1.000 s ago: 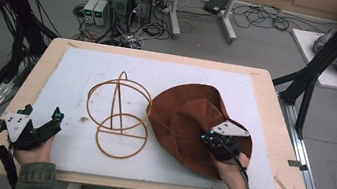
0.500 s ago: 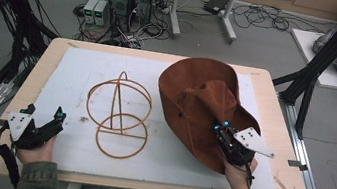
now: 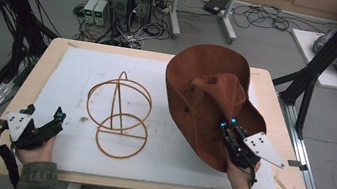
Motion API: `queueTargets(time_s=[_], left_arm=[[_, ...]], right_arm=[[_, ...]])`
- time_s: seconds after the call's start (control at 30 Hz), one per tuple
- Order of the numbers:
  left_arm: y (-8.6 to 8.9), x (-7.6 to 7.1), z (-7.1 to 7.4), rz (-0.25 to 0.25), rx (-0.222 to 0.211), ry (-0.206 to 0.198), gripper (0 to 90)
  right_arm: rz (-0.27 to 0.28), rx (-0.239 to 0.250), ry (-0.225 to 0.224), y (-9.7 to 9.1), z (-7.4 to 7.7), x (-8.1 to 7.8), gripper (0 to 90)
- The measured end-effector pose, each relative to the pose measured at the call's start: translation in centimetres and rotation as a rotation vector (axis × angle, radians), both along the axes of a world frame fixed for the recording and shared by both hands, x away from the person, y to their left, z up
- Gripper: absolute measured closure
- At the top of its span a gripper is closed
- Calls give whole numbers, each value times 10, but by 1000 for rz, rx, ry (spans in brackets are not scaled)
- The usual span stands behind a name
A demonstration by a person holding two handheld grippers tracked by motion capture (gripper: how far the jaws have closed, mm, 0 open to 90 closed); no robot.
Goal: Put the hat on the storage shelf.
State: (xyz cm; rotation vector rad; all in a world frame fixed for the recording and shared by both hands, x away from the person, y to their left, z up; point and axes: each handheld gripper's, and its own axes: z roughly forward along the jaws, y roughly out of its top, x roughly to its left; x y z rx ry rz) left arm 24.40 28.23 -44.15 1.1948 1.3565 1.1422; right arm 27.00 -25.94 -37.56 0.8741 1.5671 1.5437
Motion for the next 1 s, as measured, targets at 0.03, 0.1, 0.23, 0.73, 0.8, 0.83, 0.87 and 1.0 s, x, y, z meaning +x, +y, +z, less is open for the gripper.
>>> queueTargets(time_s=[0.03,0.1,0.23,0.73,0.8,0.83,0.87,1.0], left_arm=[[0,0,0,-3,-1,2,154],[0,1,1,-5,-12,0,154],[-1,3,1,-8,-32,-6,154],[0,7,1,-18,-41,-5,157],[2,5,1,-12,-45,-10,157],[4,3,1,-5,-52,-13,157],[5,2,1,-1,-54,-12,158],[11,-2,0,17,-70,-16,158]], right_arm=[[2,5,2,-1,1,1,872],[5,18,-2,-1,5,1,872],[19,63,-36,-2,23,4,872],[100,116,-75,17,92,25,871],[108,119,-80,21,95,26,870],[129,129,-88,28,100,28,871],[135,128,-94,31,101,28,870],[193,113,-88,53,110,29,870]])
